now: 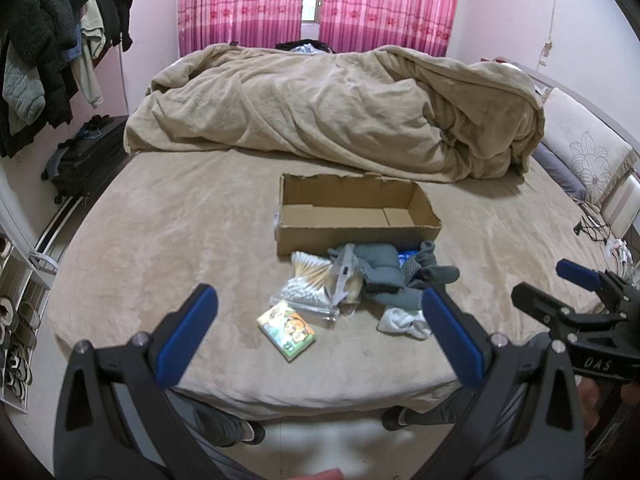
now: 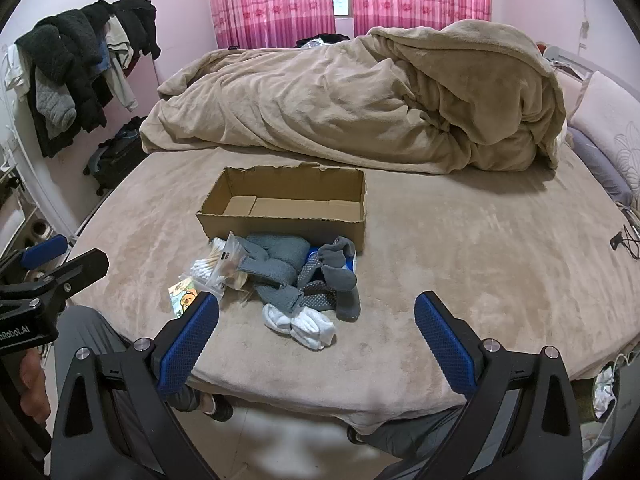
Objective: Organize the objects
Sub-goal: 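Move both tools toward the items beside the cardboard box, then grasp the green cartoon tissue pack with left tool while right tool grasps white socks, then drop the tissue pack into the box with left tool while right tool drops the socks in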
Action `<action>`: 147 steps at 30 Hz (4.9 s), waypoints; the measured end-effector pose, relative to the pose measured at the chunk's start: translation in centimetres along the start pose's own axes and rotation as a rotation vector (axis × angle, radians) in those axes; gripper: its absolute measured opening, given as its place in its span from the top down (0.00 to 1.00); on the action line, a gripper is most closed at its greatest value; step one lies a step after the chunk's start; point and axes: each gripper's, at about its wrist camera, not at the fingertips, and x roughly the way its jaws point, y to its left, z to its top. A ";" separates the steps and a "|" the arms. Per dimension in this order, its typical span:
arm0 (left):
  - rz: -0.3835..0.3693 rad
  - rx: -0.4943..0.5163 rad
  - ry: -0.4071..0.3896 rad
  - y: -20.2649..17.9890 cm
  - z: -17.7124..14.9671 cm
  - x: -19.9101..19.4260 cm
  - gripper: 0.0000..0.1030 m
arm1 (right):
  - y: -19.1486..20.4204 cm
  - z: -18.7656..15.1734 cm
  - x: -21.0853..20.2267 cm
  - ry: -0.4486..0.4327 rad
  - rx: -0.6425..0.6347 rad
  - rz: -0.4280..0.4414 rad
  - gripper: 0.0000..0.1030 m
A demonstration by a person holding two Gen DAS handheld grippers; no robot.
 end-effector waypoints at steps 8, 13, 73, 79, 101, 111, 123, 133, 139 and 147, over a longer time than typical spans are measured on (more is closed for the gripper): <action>-0.001 0.000 0.001 0.0 -0.1 0.0 0.00 | -0.1 0.1 0.0 0.000 0.001 0.003 0.03; -0.001 0.000 0.000 0.0 -0.1 0.0 0.00 | 0.0 0.0 0.1 -0.011 0.007 0.009 0.03; 0.058 0.013 0.355 4.1 -7.8 19.7 0.02 | -1.2 -6.4 16.1 0.231 0.015 0.066 0.06; 0.048 -0.021 0.335 4.8 -8.5 20.1 0.28 | 0.3 -7.2 17.6 0.239 -0.045 0.083 0.28; -0.009 0.016 0.179 4.5 -6.4 15.3 0.73 | -0.6 -5.3 13.2 0.142 -0.102 0.102 0.85; 0.033 0.042 0.230 4.3 -7.9 17.5 0.45 | -0.9 -4.4 12.6 0.128 -0.086 0.120 0.86; -0.041 0.003 0.207 5.7 -8.5 18.3 0.53 | -1.3 -4.9 12.5 0.134 -0.069 0.145 0.86; -0.065 -0.008 0.151 4.9 -5.6 15.3 0.53 | -2.8 -3.4 8.4 0.064 -0.044 0.136 0.86; -0.132 -0.022 0.100 3.8 -1.9 13.2 0.53 | -3.3 -0.7 7.7 0.003 -0.058 0.128 0.86; -0.148 0.042 0.019 0.9 3.4 15.0 0.53 | -3.4 4.2 10.7 -0.034 -0.086 0.123 0.85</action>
